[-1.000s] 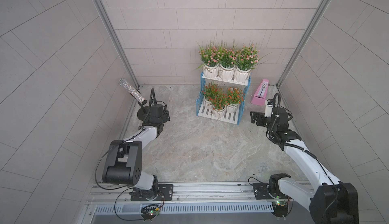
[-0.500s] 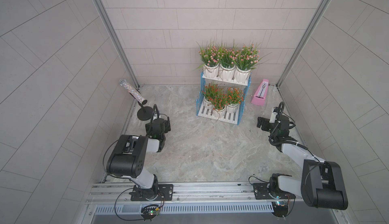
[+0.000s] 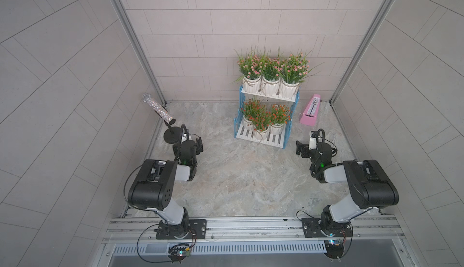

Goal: Place the baby's breath potted plants on the rack by color
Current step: Reset both arms

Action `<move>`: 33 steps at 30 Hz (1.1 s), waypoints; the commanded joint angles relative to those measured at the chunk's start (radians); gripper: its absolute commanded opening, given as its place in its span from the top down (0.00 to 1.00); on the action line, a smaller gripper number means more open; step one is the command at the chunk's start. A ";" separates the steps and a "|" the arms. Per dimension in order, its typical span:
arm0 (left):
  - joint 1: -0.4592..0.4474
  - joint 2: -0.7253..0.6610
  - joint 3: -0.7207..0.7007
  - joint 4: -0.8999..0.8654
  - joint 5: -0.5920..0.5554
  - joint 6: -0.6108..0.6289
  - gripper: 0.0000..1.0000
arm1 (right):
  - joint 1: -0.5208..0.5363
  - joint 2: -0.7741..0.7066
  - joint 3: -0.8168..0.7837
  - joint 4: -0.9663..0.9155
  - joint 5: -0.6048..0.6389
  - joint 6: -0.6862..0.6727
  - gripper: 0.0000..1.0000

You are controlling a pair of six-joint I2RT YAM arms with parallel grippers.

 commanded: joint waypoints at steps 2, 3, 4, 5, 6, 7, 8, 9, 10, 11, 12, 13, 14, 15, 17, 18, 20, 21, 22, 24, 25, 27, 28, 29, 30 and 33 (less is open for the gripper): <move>-0.001 0.004 0.000 0.030 -0.012 0.018 0.00 | 0.052 0.010 -0.064 0.166 0.136 -0.058 0.01; -0.001 0.004 0.001 0.031 -0.012 0.018 0.00 | 0.053 0.014 -0.085 0.206 0.117 -0.064 0.01; -0.001 0.004 0.000 0.030 -0.012 0.018 0.00 | 0.052 0.013 -0.092 0.213 0.104 -0.070 0.01; 0.000 0.005 0.000 0.029 -0.012 0.018 0.00 | 0.051 0.012 -0.089 0.208 0.103 -0.071 0.01; -0.001 0.004 0.000 0.030 -0.013 0.018 0.00 | 0.052 0.012 -0.083 0.194 0.118 -0.066 0.01; 0.000 0.004 0.000 0.030 -0.012 0.019 0.00 | 0.053 0.010 -0.071 0.170 0.117 -0.067 0.01; 0.000 0.004 0.001 0.030 -0.013 0.018 0.00 | 0.053 0.007 -0.061 0.146 0.112 -0.068 0.01; -0.001 0.004 0.001 0.030 -0.012 0.018 0.00 | 0.051 0.004 -0.052 0.125 0.117 -0.068 0.01; -0.001 0.004 0.001 0.030 -0.012 0.019 0.00 | 0.053 0.005 -0.050 0.122 0.119 -0.066 0.01; 0.000 0.004 0.000 0.031 -0.012 0.018 0.00 | 0.052 0.007 -0.050 0.128 0.122 -0.064 0.01; 0.000 0.004 0.000 0.031 -0.013 0.018 0.00 | 0.053 0.007 -0.049 0.125 0.124 -0.065 0.01; -0.001 0.004 0.000 0.032 -0.013 0.019 0.00 | 0.053 0.005 -0.047 0.118 0.125 -0.064 0.01; -0.001 0.004 0.000 0.032 -0.012 0.018 0.00 | 0.053 0.005 -0.046 0.117 0.127 -0.064 0.01; 0.000 0.004 0.000 0.032 -0.013 0.019 0.00 | 0.053 0.006 -0.045 0.117 0.128 -0.063 0.01; -0.001 0.004 0.000 0.032 -0.012 0.018 0.00 | 0.051 0.005 -0.043 0.110 0.134 -0.061 0.01; 0.000 0.004 0.000 0.032 -0.013 0.020 0.00 | 0.053 0.005 -0.039 0.105 0.136 -0.059 0.01; 0.000 0.003 0.000 0.032 -0.012 0.021 0.00 | 0.053 0.005 -0.039 0.104 0.139 -0.059 0.00; 0.000 0.004 0.000 0.033 -0.012 0.021 0.00 | 0.052 0.006 -0.038 0.103 0.138 -0.059 0.01; 0.000 0.004 0.000 0.032 -0.013 0.021 0.00 | 0.052 0.005 -0.039 0.104 0.139 -0.059 0.01; 0.000 0.003 0.000 0.033 -0.012 0.020 0.00 | 0.052 0.005 -0.037 0.102 0.138 -0.059 0.01; 0.000 0.004 0.000 0.031 -0.013 0.020 0.00 | 0.051 0.007 -0.034 0.094 0.137 -0.058 0.01; -0.001 0.004 0.000 0.033 -0.012 0.020 0.00 | 0.045 0.006 -0.004 0.035 0.114 -0.060 0.01; 0.000 0.004 0.000 0.033 -0.012 0.019 0.00 | 0.040 0.003 0.004 0.019 0.106 -0.057 0.01; -0.001 0.004 0.000 0.034 -0.012 0.021 0.00 | 0.039 0.006 0.003 0.024 0.104 -0.056 0.01; 0.000 0.004 0.000 0.033 -0.012 0.020 0.00 | 0.039 0.007 0.001 0.031 0.104 -0.056 0.01; 0.000 0.002 -0.003 0.034 -0.012 0.019 0.00 | 0.039 0.005 -0.002 0.035 0.105 -0.057 0.01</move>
